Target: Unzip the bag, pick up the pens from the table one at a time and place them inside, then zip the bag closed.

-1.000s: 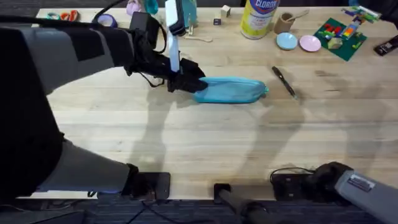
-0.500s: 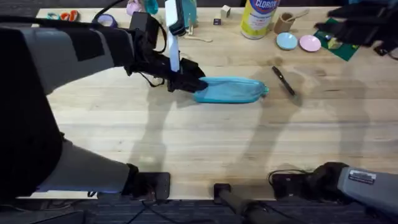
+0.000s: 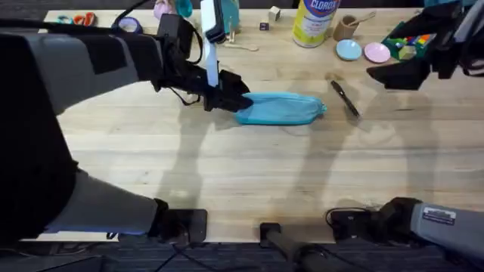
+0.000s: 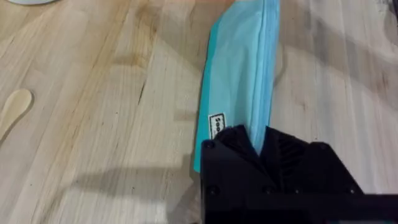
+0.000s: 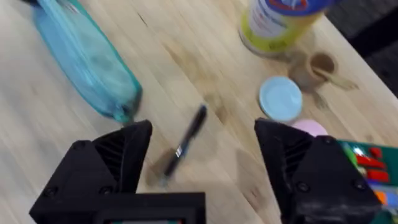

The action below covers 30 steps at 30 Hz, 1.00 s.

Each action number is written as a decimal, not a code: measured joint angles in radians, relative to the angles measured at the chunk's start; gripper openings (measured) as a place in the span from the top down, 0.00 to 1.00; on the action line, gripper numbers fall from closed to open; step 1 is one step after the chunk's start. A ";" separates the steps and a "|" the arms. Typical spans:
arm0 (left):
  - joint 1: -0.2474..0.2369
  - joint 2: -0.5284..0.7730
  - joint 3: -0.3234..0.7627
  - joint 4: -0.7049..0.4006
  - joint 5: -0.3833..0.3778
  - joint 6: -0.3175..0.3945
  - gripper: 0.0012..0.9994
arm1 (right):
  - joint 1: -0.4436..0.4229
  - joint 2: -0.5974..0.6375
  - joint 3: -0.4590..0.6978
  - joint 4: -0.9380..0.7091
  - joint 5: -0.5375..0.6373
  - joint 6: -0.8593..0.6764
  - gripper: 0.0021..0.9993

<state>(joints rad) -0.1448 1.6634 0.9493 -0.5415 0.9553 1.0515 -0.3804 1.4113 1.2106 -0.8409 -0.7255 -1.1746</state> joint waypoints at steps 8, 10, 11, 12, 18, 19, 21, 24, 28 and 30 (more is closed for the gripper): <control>0.000 0.000 0.000 0.000 0.000 0.000 0.96 | -0.002 0.000 0.000 -0.001 0.099 -0.070 0.00; 0.000 0.000 0.000 0.000 0.000 0.000 0.96 | -0.002 0.000 0.000 -0.005 0.101 -0.091 0.00; 0.000 0.000 0.000 0.000 0.000 0.000 0.96 | -0.002 0.000 0.000 -0.014 0.101 -0.103 0.00; 0.000 0.000 0.000 0.000 0.000 0.000 0.96 | -0.002 0.000 0.000 -0.032 0.101 -0.120 0.00; 0.000 0.000 0.000 0.000 0.000 0.000 0.96 | -0.007 0.024 0.000 -0.198 0.080 -0.338 0.00; 0.000 0.000 0.000 0.000 0.000 0.000 0.96 | -0.009 0.036 0.000 -0.216 0.072 -0.378 0.00; 0.000 0.000 0.000 0.000 0.000 0.000 0.96 | -0.016 0.065 0.000 -0.236 0.057 -0.446 0.00; 0.000 0.000 0.000 0.000 0.000 0.000 0.96 | -0.028 0.109 0.000 -0.250 0.038 -0.513 0.00; 0.000 0.000 0.000 0.000 0.000 0.000 0.96 | -0.035 0.173 0.000 -0.262 -0.006 -0.566 0.00; 0.000 0.000 0.000 0.000 0.000 0.000 0.96 | -0.035 0.188 0.000 -0.263 -0.031 -0.575 0.00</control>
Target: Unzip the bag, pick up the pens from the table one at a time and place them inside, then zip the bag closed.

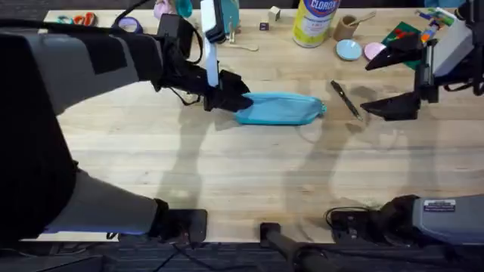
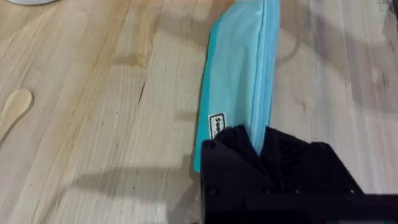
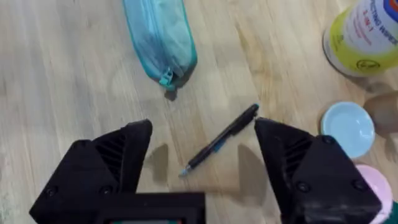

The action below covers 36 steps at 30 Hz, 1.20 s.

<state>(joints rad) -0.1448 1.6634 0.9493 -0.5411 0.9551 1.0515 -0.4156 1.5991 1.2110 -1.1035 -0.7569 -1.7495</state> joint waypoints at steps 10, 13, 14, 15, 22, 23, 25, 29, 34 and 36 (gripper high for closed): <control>0.000 0.000 0.000 0.000 0.000 0.000 0.96 | 0.000 0.041 0.000 -0.090 -0.053 -0.013 0.00; 0.000 0.000 0.000 0.000 -0.001 0.000 0.96 | 0.000 0.041 0.000 -0.090 -0.056 -0.013 0.00; 0.000 0.000 0.000 0.000 -0.001 0.000 0.96 | 0.000 0.041 0.000 -0.090 -0.056 -0.013 0.00; 0.000 0.000 0.000 0.000 -0.001 0.000 0.96 | 0.000 0.041 0.000 -0.089 -0.057 -0.013 0.00; 0.000 0.000 0.000 0.000 -0.001 0.000 0.96 | 0.000 0.041 0.000 -0.089 -0.059 -0.013 0.00; 0.000 0.000 0.000 0.000 -0.001 0.000 0.96 | 0.000 0.041 0.000 -0.089 -0.059 -0.013 0.00; 0.000 0.000 0.000 0.000 -0.001 0.000 0.96 | 0.000 0.041 0.000 -0.096 -0.059 -0.013 0.00; 0.000 0.000 0.000 0.000 -0.001 0.000 0.96 | 0.000 0.041 0.000 -0.117 -0.059 -0.012 0.00; 0.000 0.000 0.000 0.000 -0.001 0.000 0.96 | 0.016 0.041 0.000 -0.117 -0.047 -0.008 0.00; 0.000 0.000 0.000 0.000 -0.001 0.000 0.96 | 0.032 0.041 0.000 -0.117 -0.039 -0.008 0.00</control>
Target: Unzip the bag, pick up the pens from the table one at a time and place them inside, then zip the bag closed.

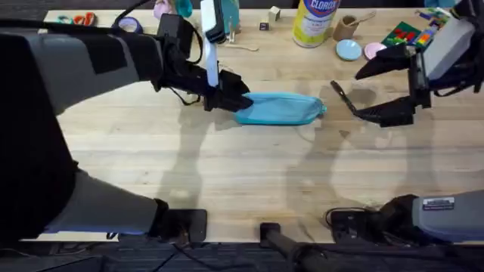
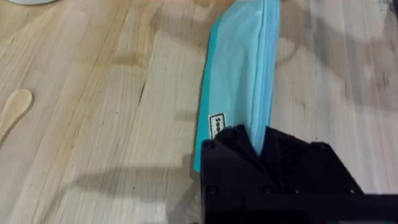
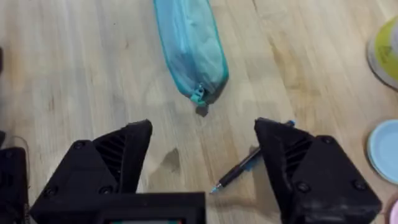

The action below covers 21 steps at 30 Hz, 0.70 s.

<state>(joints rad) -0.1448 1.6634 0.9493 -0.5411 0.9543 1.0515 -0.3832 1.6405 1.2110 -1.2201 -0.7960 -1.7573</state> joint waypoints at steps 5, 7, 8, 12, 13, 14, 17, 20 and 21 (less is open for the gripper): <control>0.000 0.000 0.000 0.000 0.000 0.000 0.96 | 0.031 0.000 0.000 0.008 0.013 0.003 0.00; 0.000 0.000 0.000 0.000 0.000 0.000 0.96 | 0.033 0.000 0.000 0.014 0.015 0.005 0.00; 0.000 0.000 0.000 0.000 0.000 0.000 0.96 | 0.033 0.000 0.000 0.021 0.017 0.012 0.00; 0.000 0.000 0.000 0.000 0.000 0.000 0.96 | 0.033 0.019 0.000 0.030 0.016 0.039 0.00; 0.000 0.000 0.000 0.000 0.000 0.000 0.96 | 0.034 0.031 0.000 0.030 0.014 0.046 0.00; 0.000 0.000 0.000 0.000 0.000 0.000 0.96 | 0.034 0.046 0.000 0.031 0.010 0.048 0.00; 0.000 0.000 0.000 0.000 0.000 0.000 0.96 | 0.037 0.090 0.000 0.033 0.001 0.055 0.00; 0.000 0.000 0.000 0.000 0.000 0.000 0.96 | 0.046 0.124 0.000 0.034 -0.006 0.059 0.00; 0.000 0.000 0.000 0.000 0.000 0.000 0.96 | 0.050 0.135 0.000 0.034 -0.009 0.059 0.00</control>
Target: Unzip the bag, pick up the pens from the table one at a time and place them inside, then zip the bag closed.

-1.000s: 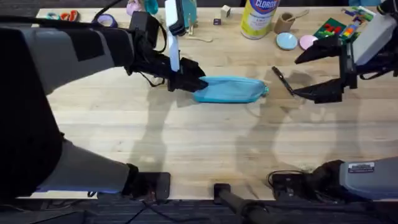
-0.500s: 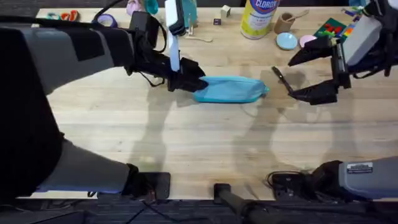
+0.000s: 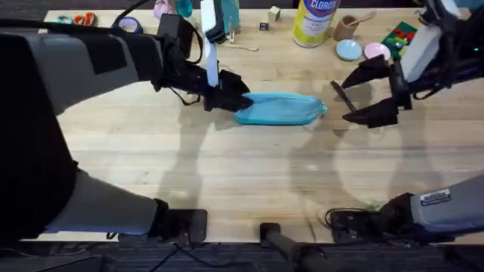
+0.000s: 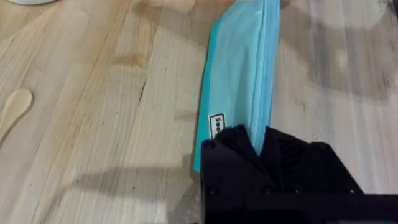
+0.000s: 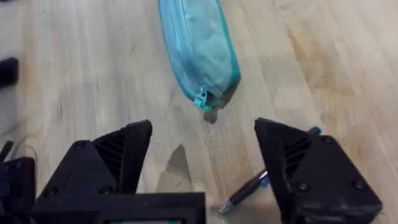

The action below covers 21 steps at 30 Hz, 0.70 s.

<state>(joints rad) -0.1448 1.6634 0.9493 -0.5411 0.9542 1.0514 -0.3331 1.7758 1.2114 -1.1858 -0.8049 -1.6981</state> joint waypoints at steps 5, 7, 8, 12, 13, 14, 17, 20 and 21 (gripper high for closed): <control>0.000 0.000 0.000 0.000 0.000 0.000 0.96 | 0.023 0.040 0.000 0.019 -0.005 0.000 0.00; 0.000 0.000 0.000 0.000 0.000 0.000 0.96 | 0.035 0.057 0.000 0.028 -0.006 0.001 0.00; 0.000 0.000 0.000 0.000 0.000 0.000 0.96 | 0.040 0.067 0.000 0.030 -0.007 0.002 0.00; 0.000 0.000 0.000 0.000 0.000 0.000 0.96 | 0.062 0.105 0.000 0.053 -0.008 0.016 0.00; 0.000 0.000 0.000 0.000 0.000 0.000 0.96 | 0.068 0.111 0.000 0.063 -0.008 0.022 0.00; 0.000 0.000 0.000 0.000 0.000 0.000 0.96 | 0.072 0.116 0.000 0.071 -0.008 0.028 0.00; 0.000 0.000 0.000 0.000 0.000 0.000 0.96 | 0.088 0.126 0.000 0.080 -0.008 0.042 0.00; 0.000 0.000 0.000 0.000 0.000 0.000 0.96 | 0.107 0.134 0.000 0.092 -0.008 0.050 0.00; 0.000 0.000 0.000 0.000 0.000 0.000 0.96 | 0.113 0.137 0.000 0.100 -0.009 0.053 0.00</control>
<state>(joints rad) -0.1448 1.6634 0.9493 -0.5410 0.9541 1.0515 -0.2204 1.9128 1.2110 -1.0855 -0.8136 -1.6451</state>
